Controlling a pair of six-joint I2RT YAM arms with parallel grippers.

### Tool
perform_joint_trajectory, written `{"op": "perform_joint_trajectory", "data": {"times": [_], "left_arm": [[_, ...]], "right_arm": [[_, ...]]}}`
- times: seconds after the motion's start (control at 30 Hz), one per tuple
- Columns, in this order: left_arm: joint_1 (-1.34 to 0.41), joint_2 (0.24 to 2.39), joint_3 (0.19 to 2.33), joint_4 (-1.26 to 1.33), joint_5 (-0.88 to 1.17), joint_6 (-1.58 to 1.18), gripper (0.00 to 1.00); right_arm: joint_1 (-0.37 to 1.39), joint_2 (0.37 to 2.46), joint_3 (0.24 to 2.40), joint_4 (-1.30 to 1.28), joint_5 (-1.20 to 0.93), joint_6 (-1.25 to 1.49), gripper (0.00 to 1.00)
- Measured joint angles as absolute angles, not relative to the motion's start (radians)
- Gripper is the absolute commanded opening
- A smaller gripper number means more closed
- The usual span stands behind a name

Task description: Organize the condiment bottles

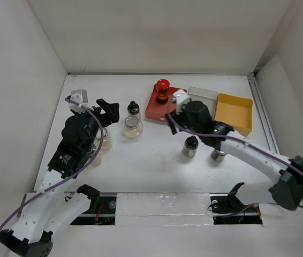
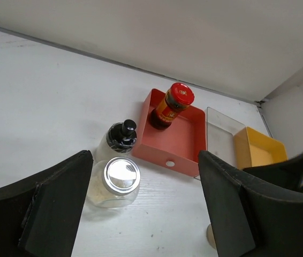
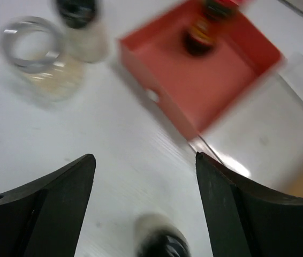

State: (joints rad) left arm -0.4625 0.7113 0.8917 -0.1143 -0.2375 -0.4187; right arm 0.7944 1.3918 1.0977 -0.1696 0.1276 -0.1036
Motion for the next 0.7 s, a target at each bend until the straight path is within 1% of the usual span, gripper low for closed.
{"op": "perform_joint_trajectory", "data": {"times": [0.07, 0.13, 0.17, 0.23, 0.3, 0.33, 0.53, 0.63, 0.7], "left_arm": [[-0.463, 0.711, 0.892, -0.117, -0.24, -0.424, 0.77], [-0.463, 0.712, 0.892, -0.117, -0.24, -0.428, 0.79], [-0.463, 0.716, 0.892, -0.117, -0.24, -0.429, 0.8], [-0.463, 0.723, 0.892, -0.118, -0.237, -0.431, 0.81], [-0.463, 0.73, 0.892, -0.121, -0.235, -0.435, 0.82], [-0.463, 0.733, 0.892, -0.123, -0.234, -0.436, 0.82], [-0.463, 0.739, 0.892, -0.125, -0.217, -0.443, 0.84], [-0.463, 0.739, 0.892, -0.125, -0.209, -0.443, 0.84], [-0.463, 0.738, 0.892, -0.125, -0.204, -0.444, 0.84]], "right_arm": [[0.717, 1.259, 1.014, -0.22, 0.219, -0.03, 0.81], [0.624, 1.125, 0.93, -0.255, 0.303, 0.048, 0.84], [0.575, 1.058, 0.889, -0.276, 0.339, 0.086, 0.91], [0.484, 0.953, 0.828, -0.331, 0.392, 0.156, 0.95], [0.419, 0.908, 0.802, -0.397, 0.427, 0.218, 0.97], [0.392, 0.905, 0.801, -0.43, 0.438, 0.242, 1.0], [0.266, 1.03, 0.801, -0.55, 0.414, 0.315, 1.0], [0.211, 1.065, 0.767, -0.555, 0.355, 0.324, 0.95], [0.192, 1.069, 0.736, -0.559, 0.318, 0.329, 0.95]]}}
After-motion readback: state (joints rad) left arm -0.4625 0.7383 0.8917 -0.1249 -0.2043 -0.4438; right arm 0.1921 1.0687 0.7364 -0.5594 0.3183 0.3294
